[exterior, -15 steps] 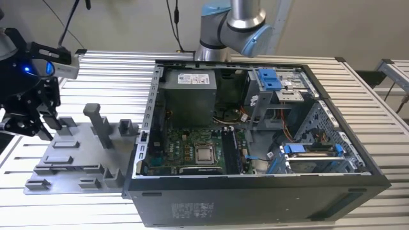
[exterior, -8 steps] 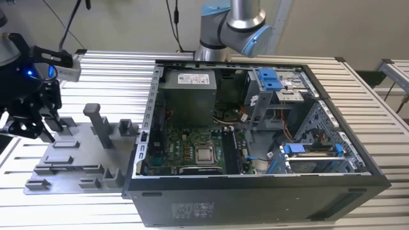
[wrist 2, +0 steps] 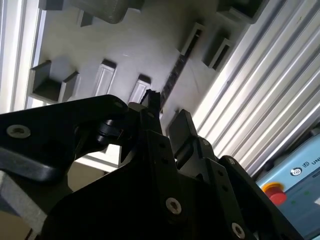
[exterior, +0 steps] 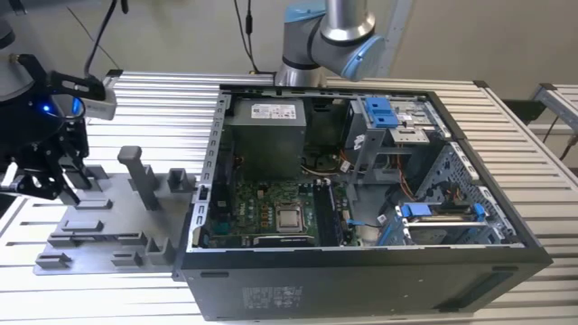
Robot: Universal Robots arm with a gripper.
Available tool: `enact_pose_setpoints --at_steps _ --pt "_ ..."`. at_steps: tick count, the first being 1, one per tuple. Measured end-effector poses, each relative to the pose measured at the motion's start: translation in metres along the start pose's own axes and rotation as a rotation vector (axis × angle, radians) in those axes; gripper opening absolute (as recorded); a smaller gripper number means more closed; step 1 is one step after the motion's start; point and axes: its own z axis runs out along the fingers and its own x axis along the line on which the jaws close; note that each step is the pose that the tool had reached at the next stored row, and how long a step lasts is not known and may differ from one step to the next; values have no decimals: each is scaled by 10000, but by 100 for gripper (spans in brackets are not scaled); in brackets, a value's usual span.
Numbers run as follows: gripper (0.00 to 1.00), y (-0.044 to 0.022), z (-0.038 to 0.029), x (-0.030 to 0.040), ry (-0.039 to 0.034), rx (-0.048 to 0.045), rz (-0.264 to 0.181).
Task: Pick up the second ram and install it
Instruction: 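Pick up the second ram and move it above second insertion slot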
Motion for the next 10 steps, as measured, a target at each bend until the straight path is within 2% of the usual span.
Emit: enact_pose_setpoints --at_steps 10 --pt "36 1 101 3 -2 1 -265"
